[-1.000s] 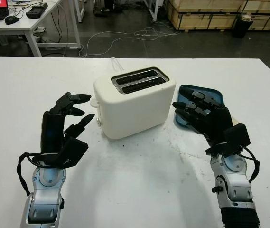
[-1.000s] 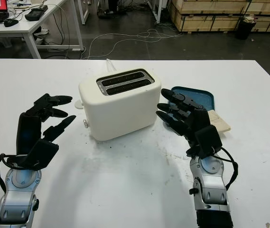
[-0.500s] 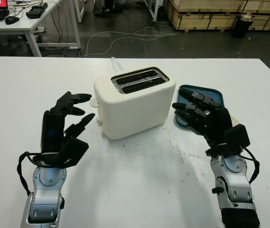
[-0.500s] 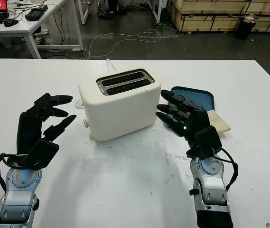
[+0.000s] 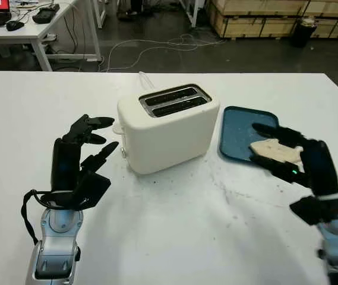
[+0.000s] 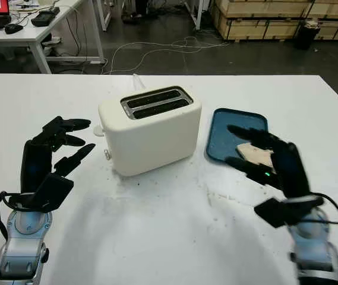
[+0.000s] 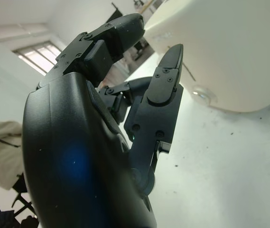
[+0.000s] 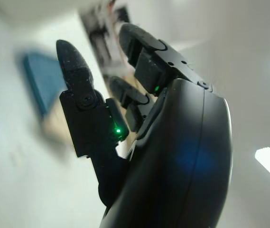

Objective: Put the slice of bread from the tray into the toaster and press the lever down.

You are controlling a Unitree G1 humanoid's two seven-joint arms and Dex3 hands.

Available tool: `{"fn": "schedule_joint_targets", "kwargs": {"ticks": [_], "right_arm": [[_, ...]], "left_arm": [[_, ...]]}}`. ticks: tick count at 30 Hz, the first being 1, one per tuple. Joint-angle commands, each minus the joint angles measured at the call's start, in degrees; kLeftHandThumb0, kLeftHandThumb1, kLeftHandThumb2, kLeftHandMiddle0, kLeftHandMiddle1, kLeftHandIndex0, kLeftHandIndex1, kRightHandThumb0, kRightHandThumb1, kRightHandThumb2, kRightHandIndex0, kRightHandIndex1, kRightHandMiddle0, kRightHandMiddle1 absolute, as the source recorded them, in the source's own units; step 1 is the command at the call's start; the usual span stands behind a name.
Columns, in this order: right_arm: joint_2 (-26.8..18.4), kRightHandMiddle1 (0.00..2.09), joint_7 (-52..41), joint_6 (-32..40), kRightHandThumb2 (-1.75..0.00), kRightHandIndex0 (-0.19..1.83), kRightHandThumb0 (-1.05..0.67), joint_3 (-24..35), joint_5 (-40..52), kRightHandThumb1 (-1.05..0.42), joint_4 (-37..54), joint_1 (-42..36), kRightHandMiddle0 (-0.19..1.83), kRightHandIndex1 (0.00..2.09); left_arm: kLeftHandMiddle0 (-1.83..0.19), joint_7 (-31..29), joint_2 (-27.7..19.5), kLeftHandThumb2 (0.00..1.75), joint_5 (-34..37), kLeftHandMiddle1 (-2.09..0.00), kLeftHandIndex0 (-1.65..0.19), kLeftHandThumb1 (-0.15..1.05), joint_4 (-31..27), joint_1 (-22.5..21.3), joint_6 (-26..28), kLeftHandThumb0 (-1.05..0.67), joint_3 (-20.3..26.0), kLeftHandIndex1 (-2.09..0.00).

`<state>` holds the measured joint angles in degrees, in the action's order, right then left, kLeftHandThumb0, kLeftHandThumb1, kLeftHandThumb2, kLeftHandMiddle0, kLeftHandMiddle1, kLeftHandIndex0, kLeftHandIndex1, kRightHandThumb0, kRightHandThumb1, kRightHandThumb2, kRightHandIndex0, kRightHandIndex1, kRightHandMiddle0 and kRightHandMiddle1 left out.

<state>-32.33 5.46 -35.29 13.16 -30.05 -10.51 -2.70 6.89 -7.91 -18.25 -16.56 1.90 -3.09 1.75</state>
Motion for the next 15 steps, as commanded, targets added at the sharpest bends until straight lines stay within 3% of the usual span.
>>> {"fn": "schedule_joint_targets", "kwargs": {"ticks": [1,8,15], "right_arm": [[-4.1,0.0,5.03,-1.76,0.0,0.45,-0.43,-0.1,-6.29,-0.74,-2.27,-0.93,0.64,0.43],[-13.49,0.0,12.7,6.84,0.0,0.43,-0.48,-4.83,-21.66,-0.63,-6.06,-1.7,0.57,0.26],[-18.69,0.0,16.01,12.47,0.0,0.36,-0.47,-9.88,-25.68,-0.63,-12.0,1.5,0.46,0.12]], "left_arm": [[-0.5,0.21,-0.26,0.04,0.0,-1.25,-0.56,0.92,0.43,-0.46,-0.78,-0.23,0.25,-0.72],[-0.49,0.1,-0.21,0.05,0.06,-1.25,-0.56,0.92,0.19,-0.61,-0.45,-0.23,0.23,-0.71],[-0.49,0.25,0.01,0.04,0.3,-1.26,-0.57,0.92,0.32,-0.69,-0.59,-0.23,0.24,-0.71]]}}
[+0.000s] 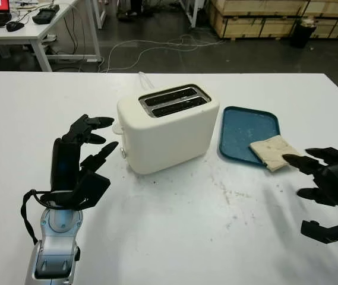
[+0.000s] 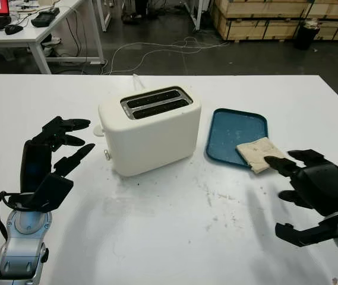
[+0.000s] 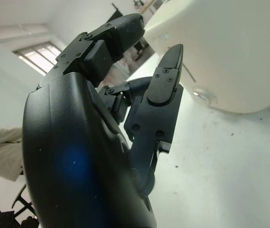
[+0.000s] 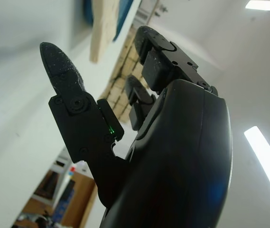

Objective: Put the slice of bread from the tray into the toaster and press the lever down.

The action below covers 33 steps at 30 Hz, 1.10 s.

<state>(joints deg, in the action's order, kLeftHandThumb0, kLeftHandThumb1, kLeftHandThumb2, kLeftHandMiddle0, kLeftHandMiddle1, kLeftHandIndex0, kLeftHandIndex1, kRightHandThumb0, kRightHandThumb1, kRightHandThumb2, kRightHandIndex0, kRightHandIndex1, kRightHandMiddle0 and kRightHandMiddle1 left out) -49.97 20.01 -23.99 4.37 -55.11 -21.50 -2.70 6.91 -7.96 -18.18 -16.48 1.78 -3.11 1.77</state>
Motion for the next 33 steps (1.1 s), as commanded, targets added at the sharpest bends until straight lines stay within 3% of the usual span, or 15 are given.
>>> {"fn": "schedule_joint_targets", "kwargs": {"ticks": [1,13,33], "right_arm": [[-1.32,0.0,1.97,1.79,0.0,0.34,-0.47,-1.84,-0.8,-0.63,-1.9,2.08,0.45,0.1],[0.1,0.0,14.13,2.37,-0.01,0.3,-0.38,-15.08,-1.21,-0.66,-22.8,17.02,0.35,0.03],[5.03,0.01,21.49,2.4,0.0,0.36,-0.33,-30.78,-1.49,-0.71,-43.71,31.23,0.37,0.03]], "left_arm": [[-0.49,0.23,0.05,0.04,0.19,-1.26,-0.57,0.92,0.23,-0.54,-0.6,-0.23,0.19,-0.71],[-0.48,0.11,-0.24,0.05,0.11,-1.27,-0.57,0.92,0.07,-0.57,-0.87,-0.23,0.29,-0.71],[-0.48,-0.34,-0.36,0.05,0.45,-1.27,-0.56,0.92,-0.86,-0.78,-0.29,-0.25,0.64,-0.73]]}}
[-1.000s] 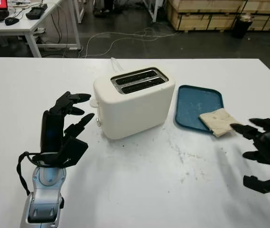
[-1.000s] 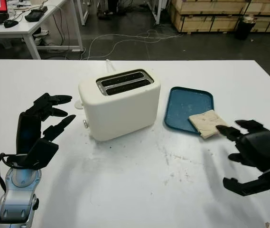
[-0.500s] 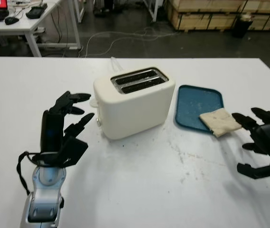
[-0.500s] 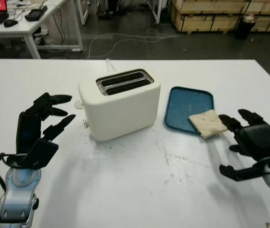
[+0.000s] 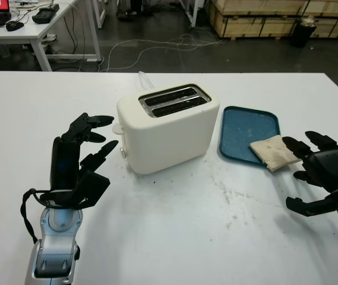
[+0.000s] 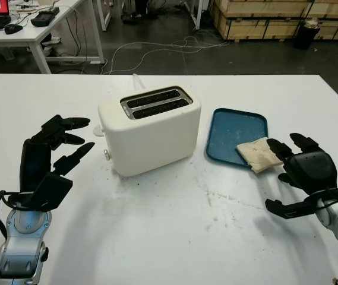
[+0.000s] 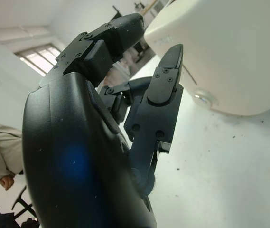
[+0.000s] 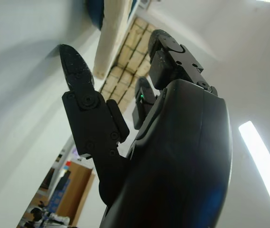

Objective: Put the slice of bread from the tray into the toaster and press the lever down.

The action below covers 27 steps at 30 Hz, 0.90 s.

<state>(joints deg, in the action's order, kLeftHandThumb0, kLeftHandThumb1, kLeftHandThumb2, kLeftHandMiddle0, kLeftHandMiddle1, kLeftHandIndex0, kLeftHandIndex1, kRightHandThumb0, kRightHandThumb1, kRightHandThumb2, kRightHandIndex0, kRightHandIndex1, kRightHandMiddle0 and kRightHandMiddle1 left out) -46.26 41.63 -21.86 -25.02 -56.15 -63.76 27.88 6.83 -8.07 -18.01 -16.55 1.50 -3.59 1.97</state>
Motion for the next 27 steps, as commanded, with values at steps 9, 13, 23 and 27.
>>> {"fn": "schedule_joint_targets", "kwargs": {"ticks": [9,13,23,27], "right_arm": [[3.19,0.01,4.2,3.35,-0.08,0.41,0.09,-8.48,-1.32,-0.9,-9.04,4.11,0.41,0.04],[3.35,0.03,3.94,2.91,-0.09,0.43,0.22,-9.71,-0.38,-0.89,-9.72,4.52,0.45,0.05],[3.82,0.57,4.88,1.96,-0.01,0.45,-0.06,-11.81,0.38,-0.84,-10.61,4.8,0.67,1.21],[3.51,1.34,2.45,2.65,-0.08,0.69,-0.39,-13.42,-0.16,-0.91,-10.25,5.35,0.53,1.71]], "left_arm": [[-0.48,-0.32,-0.22,0.05,0.68,-1.26,-0.56,0.92,-0.79,-0.26,-0.33,-0.26,0.59,-0.73],[-0.49,-0.35,-0.23,0.05,0.93,-1.27,-0.56,0.92,-0.69,-0.21,-0.65,-0.26,0.62,-0.73],[-0.48,-0.41,-0.55,0.05,1.05,-1.29,-0.56,0.92,-0.48,-0.01,-1.45,-0.25,0.77,-0.75],[-0.48,-0.29,-0.31,0.05,0.47,-1.29,-0.56,0.92,-0.91,0.09,-0.59,-0.26,0.7,-0.75]]}}
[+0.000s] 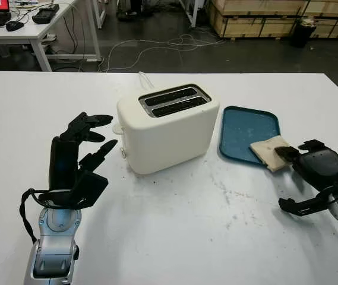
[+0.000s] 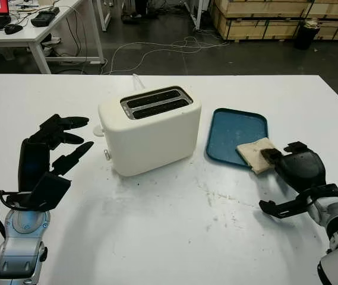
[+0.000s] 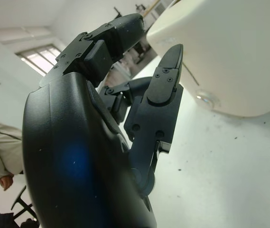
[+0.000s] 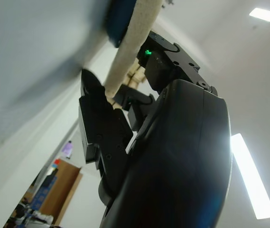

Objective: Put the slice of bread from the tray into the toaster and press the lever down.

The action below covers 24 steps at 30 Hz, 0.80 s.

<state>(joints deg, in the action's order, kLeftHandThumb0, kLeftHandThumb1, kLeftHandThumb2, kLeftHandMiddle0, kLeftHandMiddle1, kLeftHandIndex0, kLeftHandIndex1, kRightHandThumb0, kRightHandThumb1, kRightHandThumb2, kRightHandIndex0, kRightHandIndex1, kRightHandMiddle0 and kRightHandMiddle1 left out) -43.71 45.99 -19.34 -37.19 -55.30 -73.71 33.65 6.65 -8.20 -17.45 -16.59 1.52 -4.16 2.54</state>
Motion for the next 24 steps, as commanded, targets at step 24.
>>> {"fn": "schedule_joint_targets", "kwargs": {"ticks": [24], "right_arm": [[-1.76,1.75,-0.55,-1.34,-0.48,1.11,-0.6,-5.22,-0.84,-0.92,4.51,5.6,0.62,1.75]], "left_arm": [[-0.48,-0.22,-0.18,0.06,0.15,-1.28,-0.55,0.92,-0.42,0.17,-0.75,-0.23,0.05,-0.75]]}}
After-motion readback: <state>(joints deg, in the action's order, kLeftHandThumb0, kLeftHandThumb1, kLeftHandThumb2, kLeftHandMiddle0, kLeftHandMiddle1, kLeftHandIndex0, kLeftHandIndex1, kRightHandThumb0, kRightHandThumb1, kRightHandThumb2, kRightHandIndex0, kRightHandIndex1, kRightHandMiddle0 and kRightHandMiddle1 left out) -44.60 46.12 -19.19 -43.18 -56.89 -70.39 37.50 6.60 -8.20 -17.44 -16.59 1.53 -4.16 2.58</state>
